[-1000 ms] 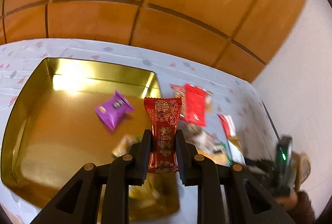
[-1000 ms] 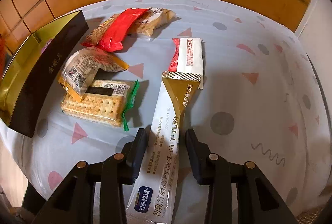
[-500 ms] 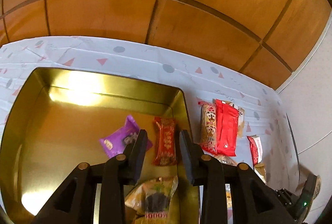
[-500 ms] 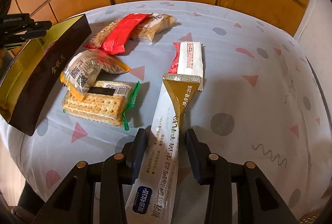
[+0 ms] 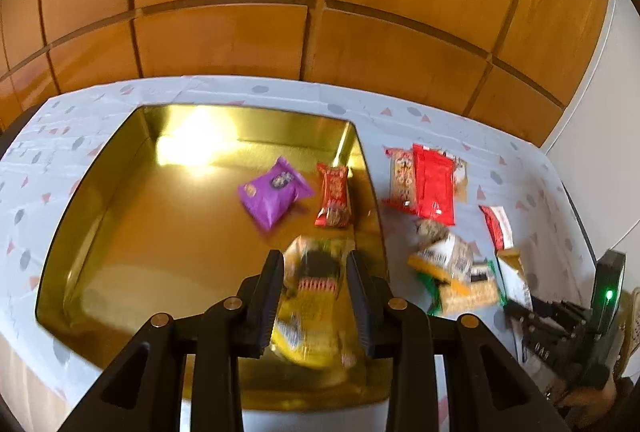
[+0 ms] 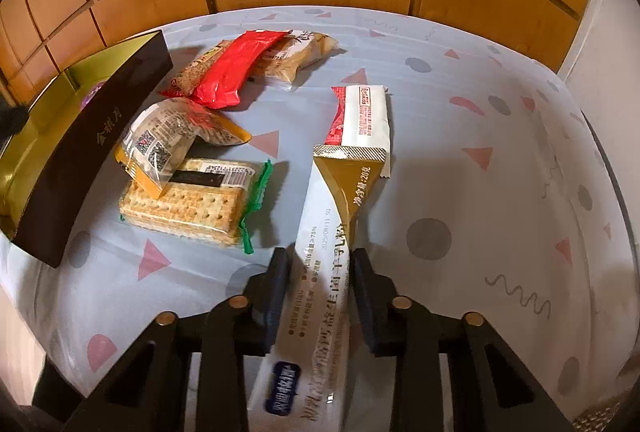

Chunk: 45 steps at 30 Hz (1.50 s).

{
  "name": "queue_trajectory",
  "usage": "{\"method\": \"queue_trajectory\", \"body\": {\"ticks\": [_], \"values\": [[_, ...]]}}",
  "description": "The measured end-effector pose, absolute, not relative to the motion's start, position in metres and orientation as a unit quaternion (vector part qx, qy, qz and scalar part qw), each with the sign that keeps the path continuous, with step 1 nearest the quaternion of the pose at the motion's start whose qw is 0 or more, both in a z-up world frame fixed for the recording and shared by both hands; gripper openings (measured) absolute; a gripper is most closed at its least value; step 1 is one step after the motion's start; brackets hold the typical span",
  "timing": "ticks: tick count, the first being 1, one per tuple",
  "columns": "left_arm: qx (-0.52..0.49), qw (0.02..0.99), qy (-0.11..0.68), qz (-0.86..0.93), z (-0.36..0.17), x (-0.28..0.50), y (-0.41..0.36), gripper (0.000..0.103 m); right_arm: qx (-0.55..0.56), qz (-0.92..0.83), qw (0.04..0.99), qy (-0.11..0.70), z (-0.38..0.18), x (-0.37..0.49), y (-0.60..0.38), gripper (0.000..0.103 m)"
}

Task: Organize snacks
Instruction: 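Lower the red packet into the gold tin and open the left tool, then carry the long white pack into the gold tin and open the right tool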

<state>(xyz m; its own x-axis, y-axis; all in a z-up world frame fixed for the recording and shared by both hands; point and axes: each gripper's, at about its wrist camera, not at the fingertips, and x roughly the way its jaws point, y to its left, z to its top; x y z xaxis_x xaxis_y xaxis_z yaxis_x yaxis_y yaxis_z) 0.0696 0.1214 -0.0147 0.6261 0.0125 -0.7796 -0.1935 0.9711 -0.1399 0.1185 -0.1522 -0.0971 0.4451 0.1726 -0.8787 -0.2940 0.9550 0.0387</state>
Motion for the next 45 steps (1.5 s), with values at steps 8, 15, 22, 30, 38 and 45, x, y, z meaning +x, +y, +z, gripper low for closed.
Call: {"method": "queue_trajectory", "body": {"ticks": [8, 15, 22, 30, 38, 45], "values": [[-0.093, 0.89, 0.442, 0.062, -0.024, 0.047, 0.119, 0.033, 0.059, 0.14, 0.831, 0.535, -0.093, 0.118, -0.175, 0.019], [-0.095, 0.893, 0.435, 0.07, -0.022, 0.04, 0.124, 0.033, 0.155, 0.156, 0.816, 0.535, -0.083, 0.111, -0.19, 0.019], [-0.111, 0.892, 0.432, 0.078, -0.023, 0.034, 0.134, 0.033, 0.197, 0.195, 0.808, 0.519, -0.057, 0.11, -0.178, 0.019], [-0.132, 0.891, 0.421, 0.112, -0.021, 0.022, 0.167, 0.033, 0.187, 0.271, 0.786, 0.523, -0.027, 0.119, -0.109, 0.019], [-0.148, 0.886, 0.418, 0.132, -0.026, 0.011, 0.19, 0.033, 0.17, 0.331, 0.749, 0.548, -0.019, 0.144, -0.001, 0.019], [-0.154, 0.883, 0.422, 0.134, -0.031, 0.01, 0.197, 0.033, 0.196, 0.327, 0.73, 0.568, -0.035, 0.174, 0.069, 0.025]]}}
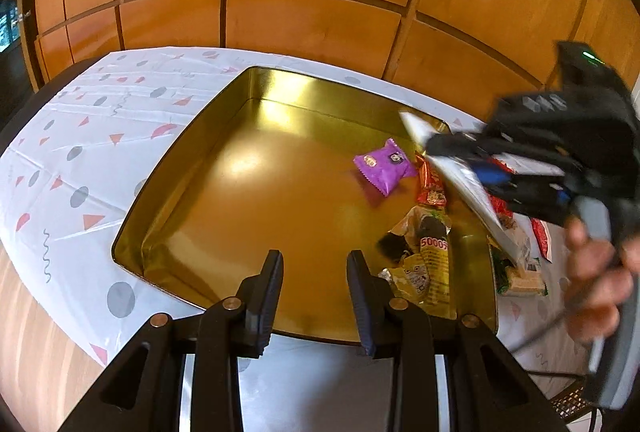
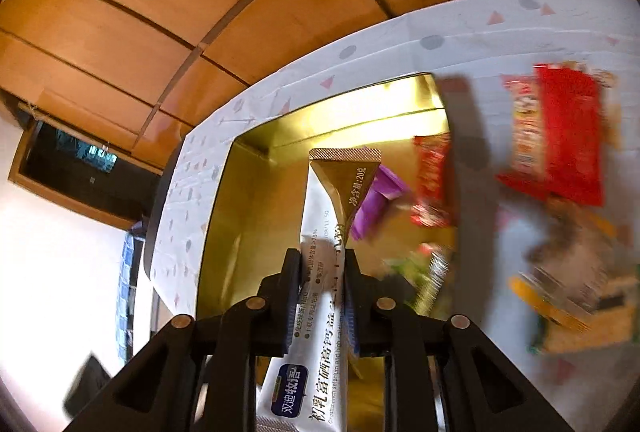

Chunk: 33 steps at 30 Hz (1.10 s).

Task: Organize snacks
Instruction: 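Carry the long white pack into the gold tin and open the right tool, then reach the left tool to the clear cracker pack and grasp it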

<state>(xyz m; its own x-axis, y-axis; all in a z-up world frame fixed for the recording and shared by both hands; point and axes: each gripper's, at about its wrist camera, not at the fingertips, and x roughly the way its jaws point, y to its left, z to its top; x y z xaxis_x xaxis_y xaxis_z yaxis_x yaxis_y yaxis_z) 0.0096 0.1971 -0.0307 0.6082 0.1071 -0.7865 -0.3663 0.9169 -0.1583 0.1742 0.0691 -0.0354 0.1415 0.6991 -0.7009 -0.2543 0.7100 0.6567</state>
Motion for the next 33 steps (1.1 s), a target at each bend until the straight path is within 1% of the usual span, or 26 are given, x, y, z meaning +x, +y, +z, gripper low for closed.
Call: {"method": "queue_trajectory", "body": {"ticks": [3, 6, 9, 14, 16, 17, 20, 23, 24, 25, 27, 30, 33], "values": [[-0.156, 0.882, 0.422, 0.136, -0.032, 0.008, 0.2, 0.033, 0.208, 0.328, 0.715, 0.582, -0.046, 0.185, 0.092, 0.03], [-0.158, 0.882, 0.422, 0.139, -0.034, 0.007, 0.203, 0.033, 0.197, 0.334, 0.717, 0.58, -0.049, 0.183, 0.099, 0.03], [-0.16, 0.881, 0.423, 0.138, -0.034, 0.008, 0.202, 0.033, 0.184, 0.337, 0.723, 0.574, -0.047, 0.177, 0.09, 0.03], [-0.146, 0.886, 0.42, 0.128, -0.028, 0.01, 0.189, 0.033, 0.137, 0.334, 0.763, 0.536, -0.032, 0.16, 0.053, 0.031], [-0.14, 0.887, 0.421, 0.125, -0.027, 0.011, 0.183, 0.033, 0.115, 0.327, 0.782, 0.518, -0.025, 0.154, 0.039, 0.044], [-0.139, 0.887, 0.422, 0.124, -0.026, 0.011, 0.18, 0.033, 0.106, 0.323, 0.79, 0.511, -0.023, 0.152, 0.03, 0.045], [-0.14, 0.887, 0.425, 0.117, -0.024, 0.013, 0.173, 0.033, 0.085, 0.311, 0.807, 0.494, -0.017, 0.145, 0.007, 0.046], [-0.131, 0.89, 0.423, 0.107, -0.02, 0.014, 0.165, 0.033, 0.064, 0.297, 0.823, 0.48, -0.013, 0.137, -0.017, 0.052], [-0.126, 0.892, 0.422, 0.105, -0.019, 0.014, 0.162, 0.033, 0.055, 0.291, 0.829, 0.475, -0.011, 0.135, -0.025, 0.057], [-0.118, 0.893, 0.421, 0.104, -0.017, 0.014, 0.158, 0.033, 0.048, 0.287, 0.833, 0.47, -0.01, 0.133, -0.033, 0.059], [-0.107, 0.896, 0.42, 0.099, -0.015, 0.015, 0.151, 0.033, 0.03, 0.274, 0.845, 0.459, -0.007, 0.13, -0.045, 0.061], [-0.088, 0.9, 0.416, 0.094, -0.012, 0.016, 0.141, 0.033, 0.005, 0.253, 0.858, 0.448, -0.004, 0.128, -0.064, 0.067], [-0.066, 0.904, 0.413, 0.092, -0.009, 0.018, 0.129, 0.033, -0.014, 0.227, 0.868, 0.442, -0.003, 0.132, -0.085, 0.068]]}}
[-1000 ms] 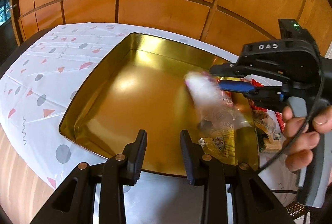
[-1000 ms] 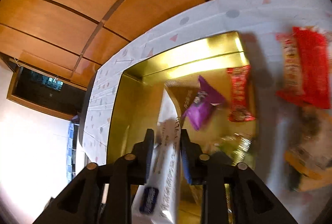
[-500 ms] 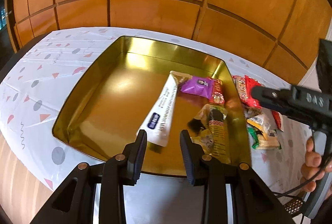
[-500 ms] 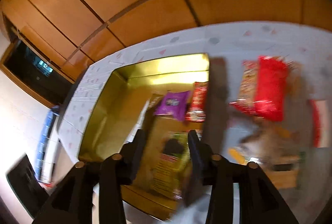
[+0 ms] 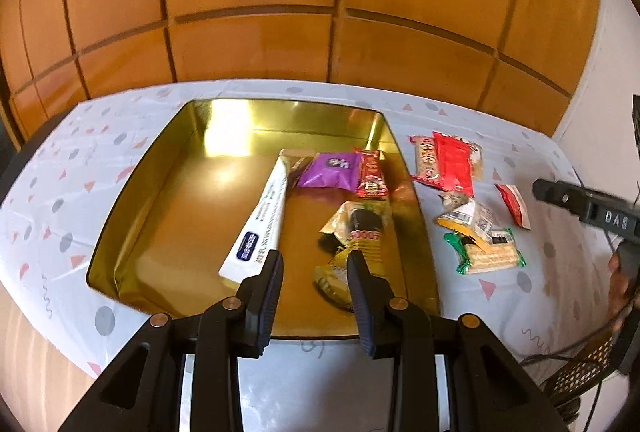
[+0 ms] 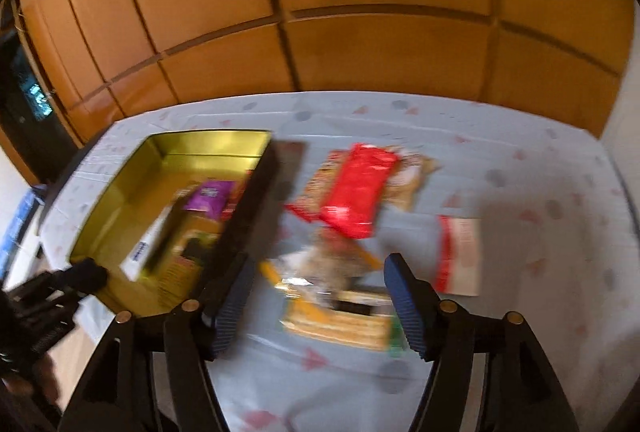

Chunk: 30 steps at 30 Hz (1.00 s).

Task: Organize snacks
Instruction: 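Reach the left tool to the clear cracker pack and grasp it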

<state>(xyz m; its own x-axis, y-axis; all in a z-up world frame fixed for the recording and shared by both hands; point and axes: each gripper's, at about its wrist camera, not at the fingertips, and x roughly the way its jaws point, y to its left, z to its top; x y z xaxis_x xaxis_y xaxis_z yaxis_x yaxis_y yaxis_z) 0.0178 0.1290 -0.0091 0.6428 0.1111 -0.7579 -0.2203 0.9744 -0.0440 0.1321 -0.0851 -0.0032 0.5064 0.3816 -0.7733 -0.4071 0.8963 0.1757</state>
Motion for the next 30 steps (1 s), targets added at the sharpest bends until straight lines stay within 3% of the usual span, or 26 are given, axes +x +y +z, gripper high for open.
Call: {"method": "queue_trajectory", "body": {"ticks": [24, 30], "values": [[0.026, 0.908, 0.415, 0.043, -0.007, 0.032, 0.062, 0.033, -0.056, 0.07, 0.906, 0.414, -0.005, 0.191, -0.231, 0.074], [-0.04, 0.887, 0.458, -0.031, -0.017, 0.045, 0.051, 0.033, 0.01, 0.055, 0.895, 0.443, -0.017, 0.205, -0.255, 0.074]]}}
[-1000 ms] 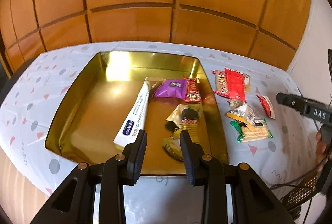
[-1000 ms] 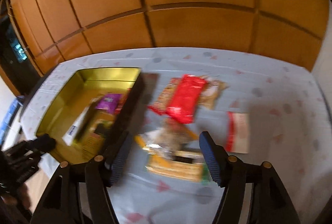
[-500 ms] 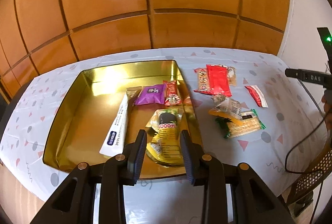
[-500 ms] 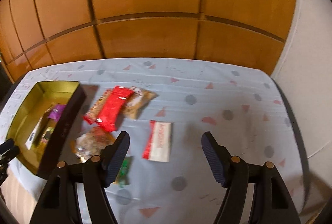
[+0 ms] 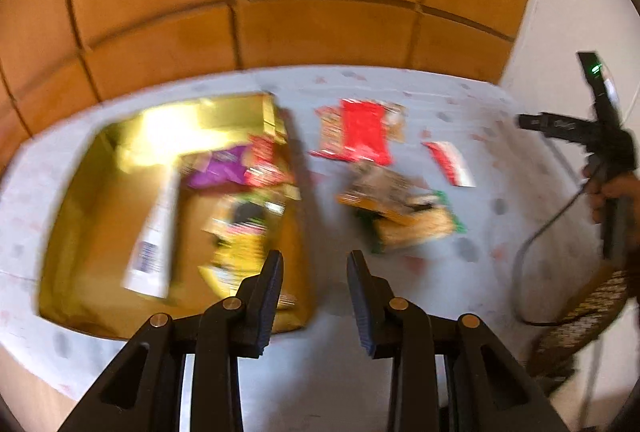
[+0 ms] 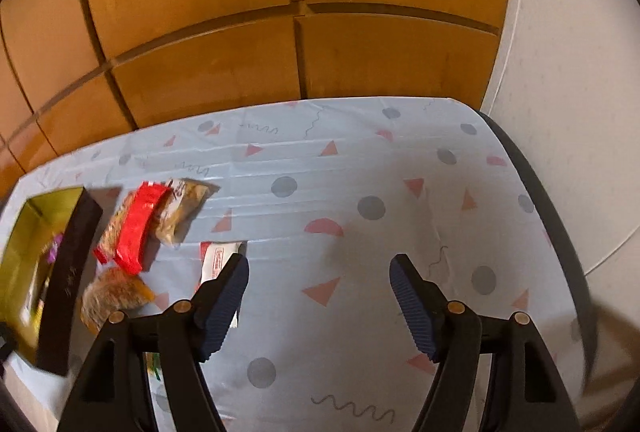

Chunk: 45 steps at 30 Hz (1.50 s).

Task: Organize snacks
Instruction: 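Reach the left tool to the clear cracker pack and grasp it, then lift the clear pack with the left tool while the right tool grasps the white-red pack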

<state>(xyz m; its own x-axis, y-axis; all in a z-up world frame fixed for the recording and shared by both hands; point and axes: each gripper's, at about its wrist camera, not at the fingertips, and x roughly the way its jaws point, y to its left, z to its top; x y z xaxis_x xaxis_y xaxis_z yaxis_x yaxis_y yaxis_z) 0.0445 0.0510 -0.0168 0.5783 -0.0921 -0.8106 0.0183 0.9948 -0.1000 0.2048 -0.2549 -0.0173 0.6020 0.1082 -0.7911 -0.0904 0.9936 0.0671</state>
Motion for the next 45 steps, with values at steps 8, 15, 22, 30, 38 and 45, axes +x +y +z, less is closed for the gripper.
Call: {"method": "queue_trajectory", "body": {"ticks": [8, 15, 22, 30, 38, 45], "values": [[-0.058, 0.863, 0.495, -0.085, -0.028, 0.072, 0.025, 0.031, 0.036, 0.063, 0.893, 0.445, -0.018, 0.204, -0.259, 0.077], [-0.012, 0.845, 0.524, -0.104, -0.034, 0.121, 0.0, 0.063, 0.057, 0.068, 0.892, 0.444, -0.016, 0.204, -0.263, 0.08], [0.047, 0.825, 0.556, -0.095, -0.057, 0.168, -0.018, 0.07, 0.067, 0.074, 0.892, 0.44, -0.013, 0.204, -0.264, 0.082], [0.065, 0.806, 0.58, -0.098, -0.082, 0.197, -0.028, 0.05, 0.068, 0.078, 0.891, 0.441, -0.014, 0.205, -0.263, 0.083], [0.047, 0.851, 0.511, -0.116, -0.05, 0.165, -0.018, 0.043, 0.059, 0.074, 0.893, 0.44, -0.015, 0.205, -0.262, 0.083], [0.08, 0.872, 0.46, -0.15, -0.034, 0.09, -0.023, 0.043, 0.042, 0.073, 0.888, 0.453, -0.02, 0.207, -0.259, 0.083]]}}
